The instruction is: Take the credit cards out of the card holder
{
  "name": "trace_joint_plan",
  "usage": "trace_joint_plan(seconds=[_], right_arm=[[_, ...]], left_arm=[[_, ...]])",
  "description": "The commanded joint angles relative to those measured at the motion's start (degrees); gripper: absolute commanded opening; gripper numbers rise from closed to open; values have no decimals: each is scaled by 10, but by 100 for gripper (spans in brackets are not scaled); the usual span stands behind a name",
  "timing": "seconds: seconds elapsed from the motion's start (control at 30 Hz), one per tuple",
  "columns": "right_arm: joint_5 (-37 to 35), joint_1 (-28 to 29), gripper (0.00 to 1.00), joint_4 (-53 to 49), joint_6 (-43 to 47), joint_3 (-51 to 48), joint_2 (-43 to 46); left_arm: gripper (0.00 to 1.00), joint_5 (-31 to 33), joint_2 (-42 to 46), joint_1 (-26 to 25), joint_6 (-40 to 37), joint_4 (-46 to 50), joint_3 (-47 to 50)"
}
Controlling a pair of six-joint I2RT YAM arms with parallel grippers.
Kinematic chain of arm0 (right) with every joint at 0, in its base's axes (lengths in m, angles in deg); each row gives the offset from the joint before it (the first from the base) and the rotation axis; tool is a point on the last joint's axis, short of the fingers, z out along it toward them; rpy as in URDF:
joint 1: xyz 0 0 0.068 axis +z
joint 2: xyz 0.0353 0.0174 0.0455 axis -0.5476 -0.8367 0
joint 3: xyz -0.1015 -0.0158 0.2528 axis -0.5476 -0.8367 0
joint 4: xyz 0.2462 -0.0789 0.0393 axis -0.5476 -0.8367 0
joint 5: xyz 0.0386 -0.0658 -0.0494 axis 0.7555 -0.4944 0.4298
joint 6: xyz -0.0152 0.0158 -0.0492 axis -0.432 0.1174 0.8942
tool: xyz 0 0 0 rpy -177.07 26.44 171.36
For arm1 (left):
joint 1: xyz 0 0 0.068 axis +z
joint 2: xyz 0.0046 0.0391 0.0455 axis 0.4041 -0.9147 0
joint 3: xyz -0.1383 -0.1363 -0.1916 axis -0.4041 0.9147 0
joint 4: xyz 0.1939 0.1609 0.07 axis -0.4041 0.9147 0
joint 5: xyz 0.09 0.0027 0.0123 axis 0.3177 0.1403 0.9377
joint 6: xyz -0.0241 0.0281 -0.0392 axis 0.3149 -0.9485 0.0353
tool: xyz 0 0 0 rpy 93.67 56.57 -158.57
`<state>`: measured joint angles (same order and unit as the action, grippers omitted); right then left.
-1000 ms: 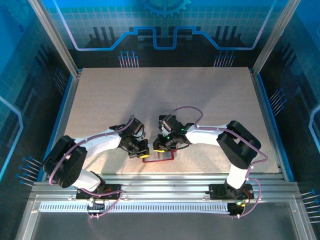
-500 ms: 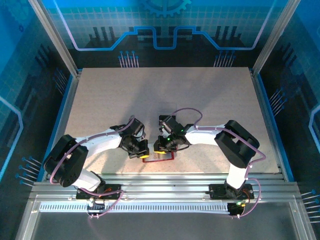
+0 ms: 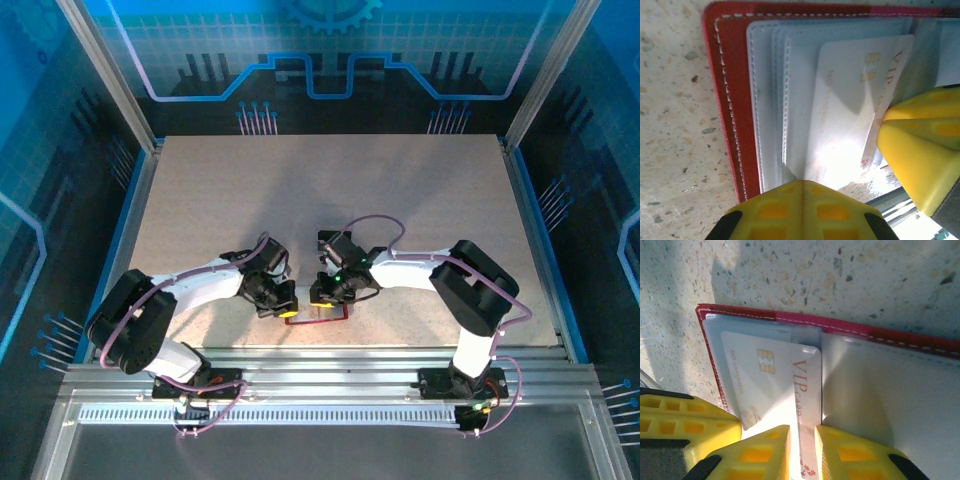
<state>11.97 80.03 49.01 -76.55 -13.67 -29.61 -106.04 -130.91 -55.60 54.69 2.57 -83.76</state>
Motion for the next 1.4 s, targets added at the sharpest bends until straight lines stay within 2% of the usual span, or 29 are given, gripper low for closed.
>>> trace_joint_plan(seconds=[0.0,0.7,1.07,1.37], right_arm=[[-27,4,21,-38,10,5,15],[-23,-4,22,-11,-3,-23,57],[-16,-15,22,12,-12,-40,67],[0,-27,23,45,-22,-67,68]], left_arm=[[2,2,3,3,-11,15,9],[2,27,-31,11,-27,12,6],[1,32,1,18,-26,38,-43],[2,27,-22,18,-26,31,-66]])
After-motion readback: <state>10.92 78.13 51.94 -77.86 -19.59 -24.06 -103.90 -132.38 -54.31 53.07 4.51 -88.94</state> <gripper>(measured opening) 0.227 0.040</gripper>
